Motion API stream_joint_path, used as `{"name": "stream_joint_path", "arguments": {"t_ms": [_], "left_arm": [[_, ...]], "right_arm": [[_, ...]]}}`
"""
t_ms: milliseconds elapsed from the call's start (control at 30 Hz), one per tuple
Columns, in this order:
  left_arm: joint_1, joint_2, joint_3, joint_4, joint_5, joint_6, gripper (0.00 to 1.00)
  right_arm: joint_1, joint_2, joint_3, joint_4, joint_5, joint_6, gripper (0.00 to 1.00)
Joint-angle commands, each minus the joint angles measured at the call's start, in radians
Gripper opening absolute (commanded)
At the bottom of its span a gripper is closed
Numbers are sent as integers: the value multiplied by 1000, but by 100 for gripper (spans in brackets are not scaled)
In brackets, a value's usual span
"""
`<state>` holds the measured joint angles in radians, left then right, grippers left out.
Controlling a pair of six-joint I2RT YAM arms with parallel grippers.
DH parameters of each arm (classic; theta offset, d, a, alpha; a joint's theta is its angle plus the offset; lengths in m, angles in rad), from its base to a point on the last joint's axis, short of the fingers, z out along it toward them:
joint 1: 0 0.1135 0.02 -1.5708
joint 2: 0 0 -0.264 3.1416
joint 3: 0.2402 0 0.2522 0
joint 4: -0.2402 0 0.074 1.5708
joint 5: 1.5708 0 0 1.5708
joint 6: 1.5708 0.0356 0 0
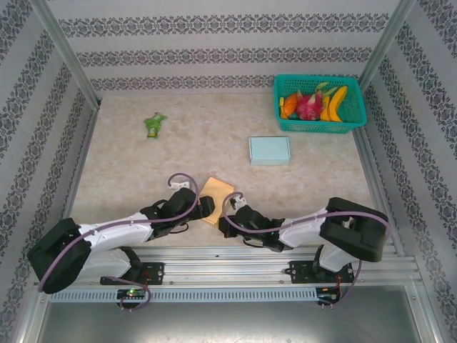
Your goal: Fold the paper box
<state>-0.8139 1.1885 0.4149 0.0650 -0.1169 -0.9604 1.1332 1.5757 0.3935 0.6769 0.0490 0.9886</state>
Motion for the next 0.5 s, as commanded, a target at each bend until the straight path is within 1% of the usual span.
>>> {"name": "stream_joint_path", "arguments": {"t_ms": [0,67,133,167,300,400,467], "left_arm": [[-74,-32,-4,63,48,-105,85],[-73,-49,-15,64,33,-127,85],[-74,-69,-28,52,2,-145,85],[-73,-77,-33,46,-10,-151,85],[-73,-86,-45,44,-19,-154,85],[-65,-71,-31,38,-11,-143,85],[-41,-64,-13,27,-3,-129,85]], "right_arm": [[30,136,36,327,-1,77,8],[31,225,22,493,1,123,7],[32,327,-1,697,14,178,7],[29,350,0,705,14,222,7],[34,379,9,702,20,197,7],[35,364,-4,677,42,184,7],[35,339,-16,636,62,171,7]]}}
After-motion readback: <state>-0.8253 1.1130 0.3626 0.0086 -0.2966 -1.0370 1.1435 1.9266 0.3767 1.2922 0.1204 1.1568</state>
